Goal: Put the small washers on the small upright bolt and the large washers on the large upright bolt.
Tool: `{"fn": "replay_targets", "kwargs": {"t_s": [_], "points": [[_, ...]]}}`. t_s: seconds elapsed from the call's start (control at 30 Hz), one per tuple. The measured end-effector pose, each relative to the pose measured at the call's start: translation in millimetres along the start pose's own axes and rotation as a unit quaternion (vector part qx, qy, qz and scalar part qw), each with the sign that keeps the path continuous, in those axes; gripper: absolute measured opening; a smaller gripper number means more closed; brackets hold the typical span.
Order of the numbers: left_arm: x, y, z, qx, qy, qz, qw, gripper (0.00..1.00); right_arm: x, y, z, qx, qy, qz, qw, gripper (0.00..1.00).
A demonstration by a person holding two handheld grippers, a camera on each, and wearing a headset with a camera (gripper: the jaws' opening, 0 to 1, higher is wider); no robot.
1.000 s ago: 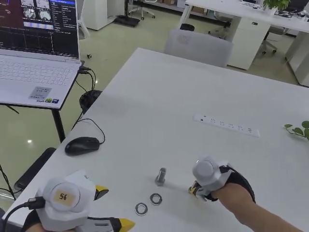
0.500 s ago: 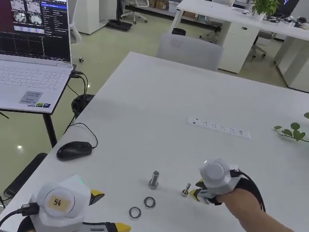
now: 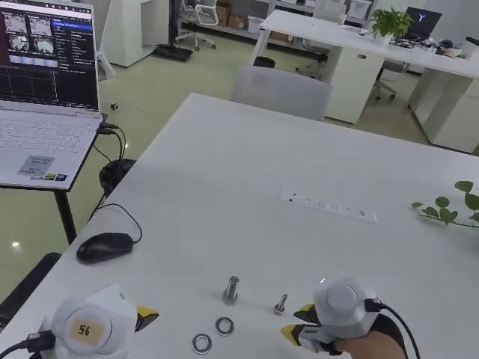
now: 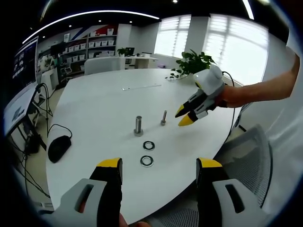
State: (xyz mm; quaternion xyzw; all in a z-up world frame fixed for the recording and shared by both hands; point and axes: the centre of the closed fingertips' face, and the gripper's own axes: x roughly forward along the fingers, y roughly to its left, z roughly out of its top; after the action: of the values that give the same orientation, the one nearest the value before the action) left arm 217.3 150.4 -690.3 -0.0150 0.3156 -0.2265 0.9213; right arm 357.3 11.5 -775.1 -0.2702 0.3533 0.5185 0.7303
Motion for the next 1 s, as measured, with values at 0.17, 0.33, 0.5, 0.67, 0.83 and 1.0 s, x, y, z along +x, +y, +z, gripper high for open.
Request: {"fn": "replay_targets", "kwargs": {"t_s": [0.17, 0.33, 0.5, 0.67, 0.83, 1.0], "points": [[-0.9, -0.3, 0.4, 0.001, 0.0, 0.001, 1.0, 0.62, 7.3, 15.8, 7.7, -0.004, -0.006, 0.015, 0.9999, 0.25], [-1.9, 0.4, 5.2, -0.003, -0.008, 0.005, 1.0, 0.62, 19.1, 34.3, 17.0, -0.009, -0.012, 0.041, 0.9991, 0.26], [-1.1, 1.0, 8.8, -0.004, -0.012, 0.006, 0.9999, 0.62, 32.0, 45.3, 28.1, -0.023, -0.013, 0.055, 0.9981, 0.27], [1.3, 0.2, 11.6, -0.003, -0.014, 0.005, 0.9999, 0.62, 44.6, 51.8, 38.7, -0.031, -0.012, 0.068, 0.9971, 0.31], [2.5, -0.1, 12.7, -0.005, -0.016, 0.005, 0.9999, 0.62, 54.4, 55.0, 45.8, -0.047, -0.005, 0.076, 0.996, 0.31], [2.2, 0.6, 12.0, -0.008, -0.016, 0.006, 0.9998, 0.62, 63.3, 53.6, 49.3, -0.065, 0.008, 0.081, 0.9946, 0.31]]}}
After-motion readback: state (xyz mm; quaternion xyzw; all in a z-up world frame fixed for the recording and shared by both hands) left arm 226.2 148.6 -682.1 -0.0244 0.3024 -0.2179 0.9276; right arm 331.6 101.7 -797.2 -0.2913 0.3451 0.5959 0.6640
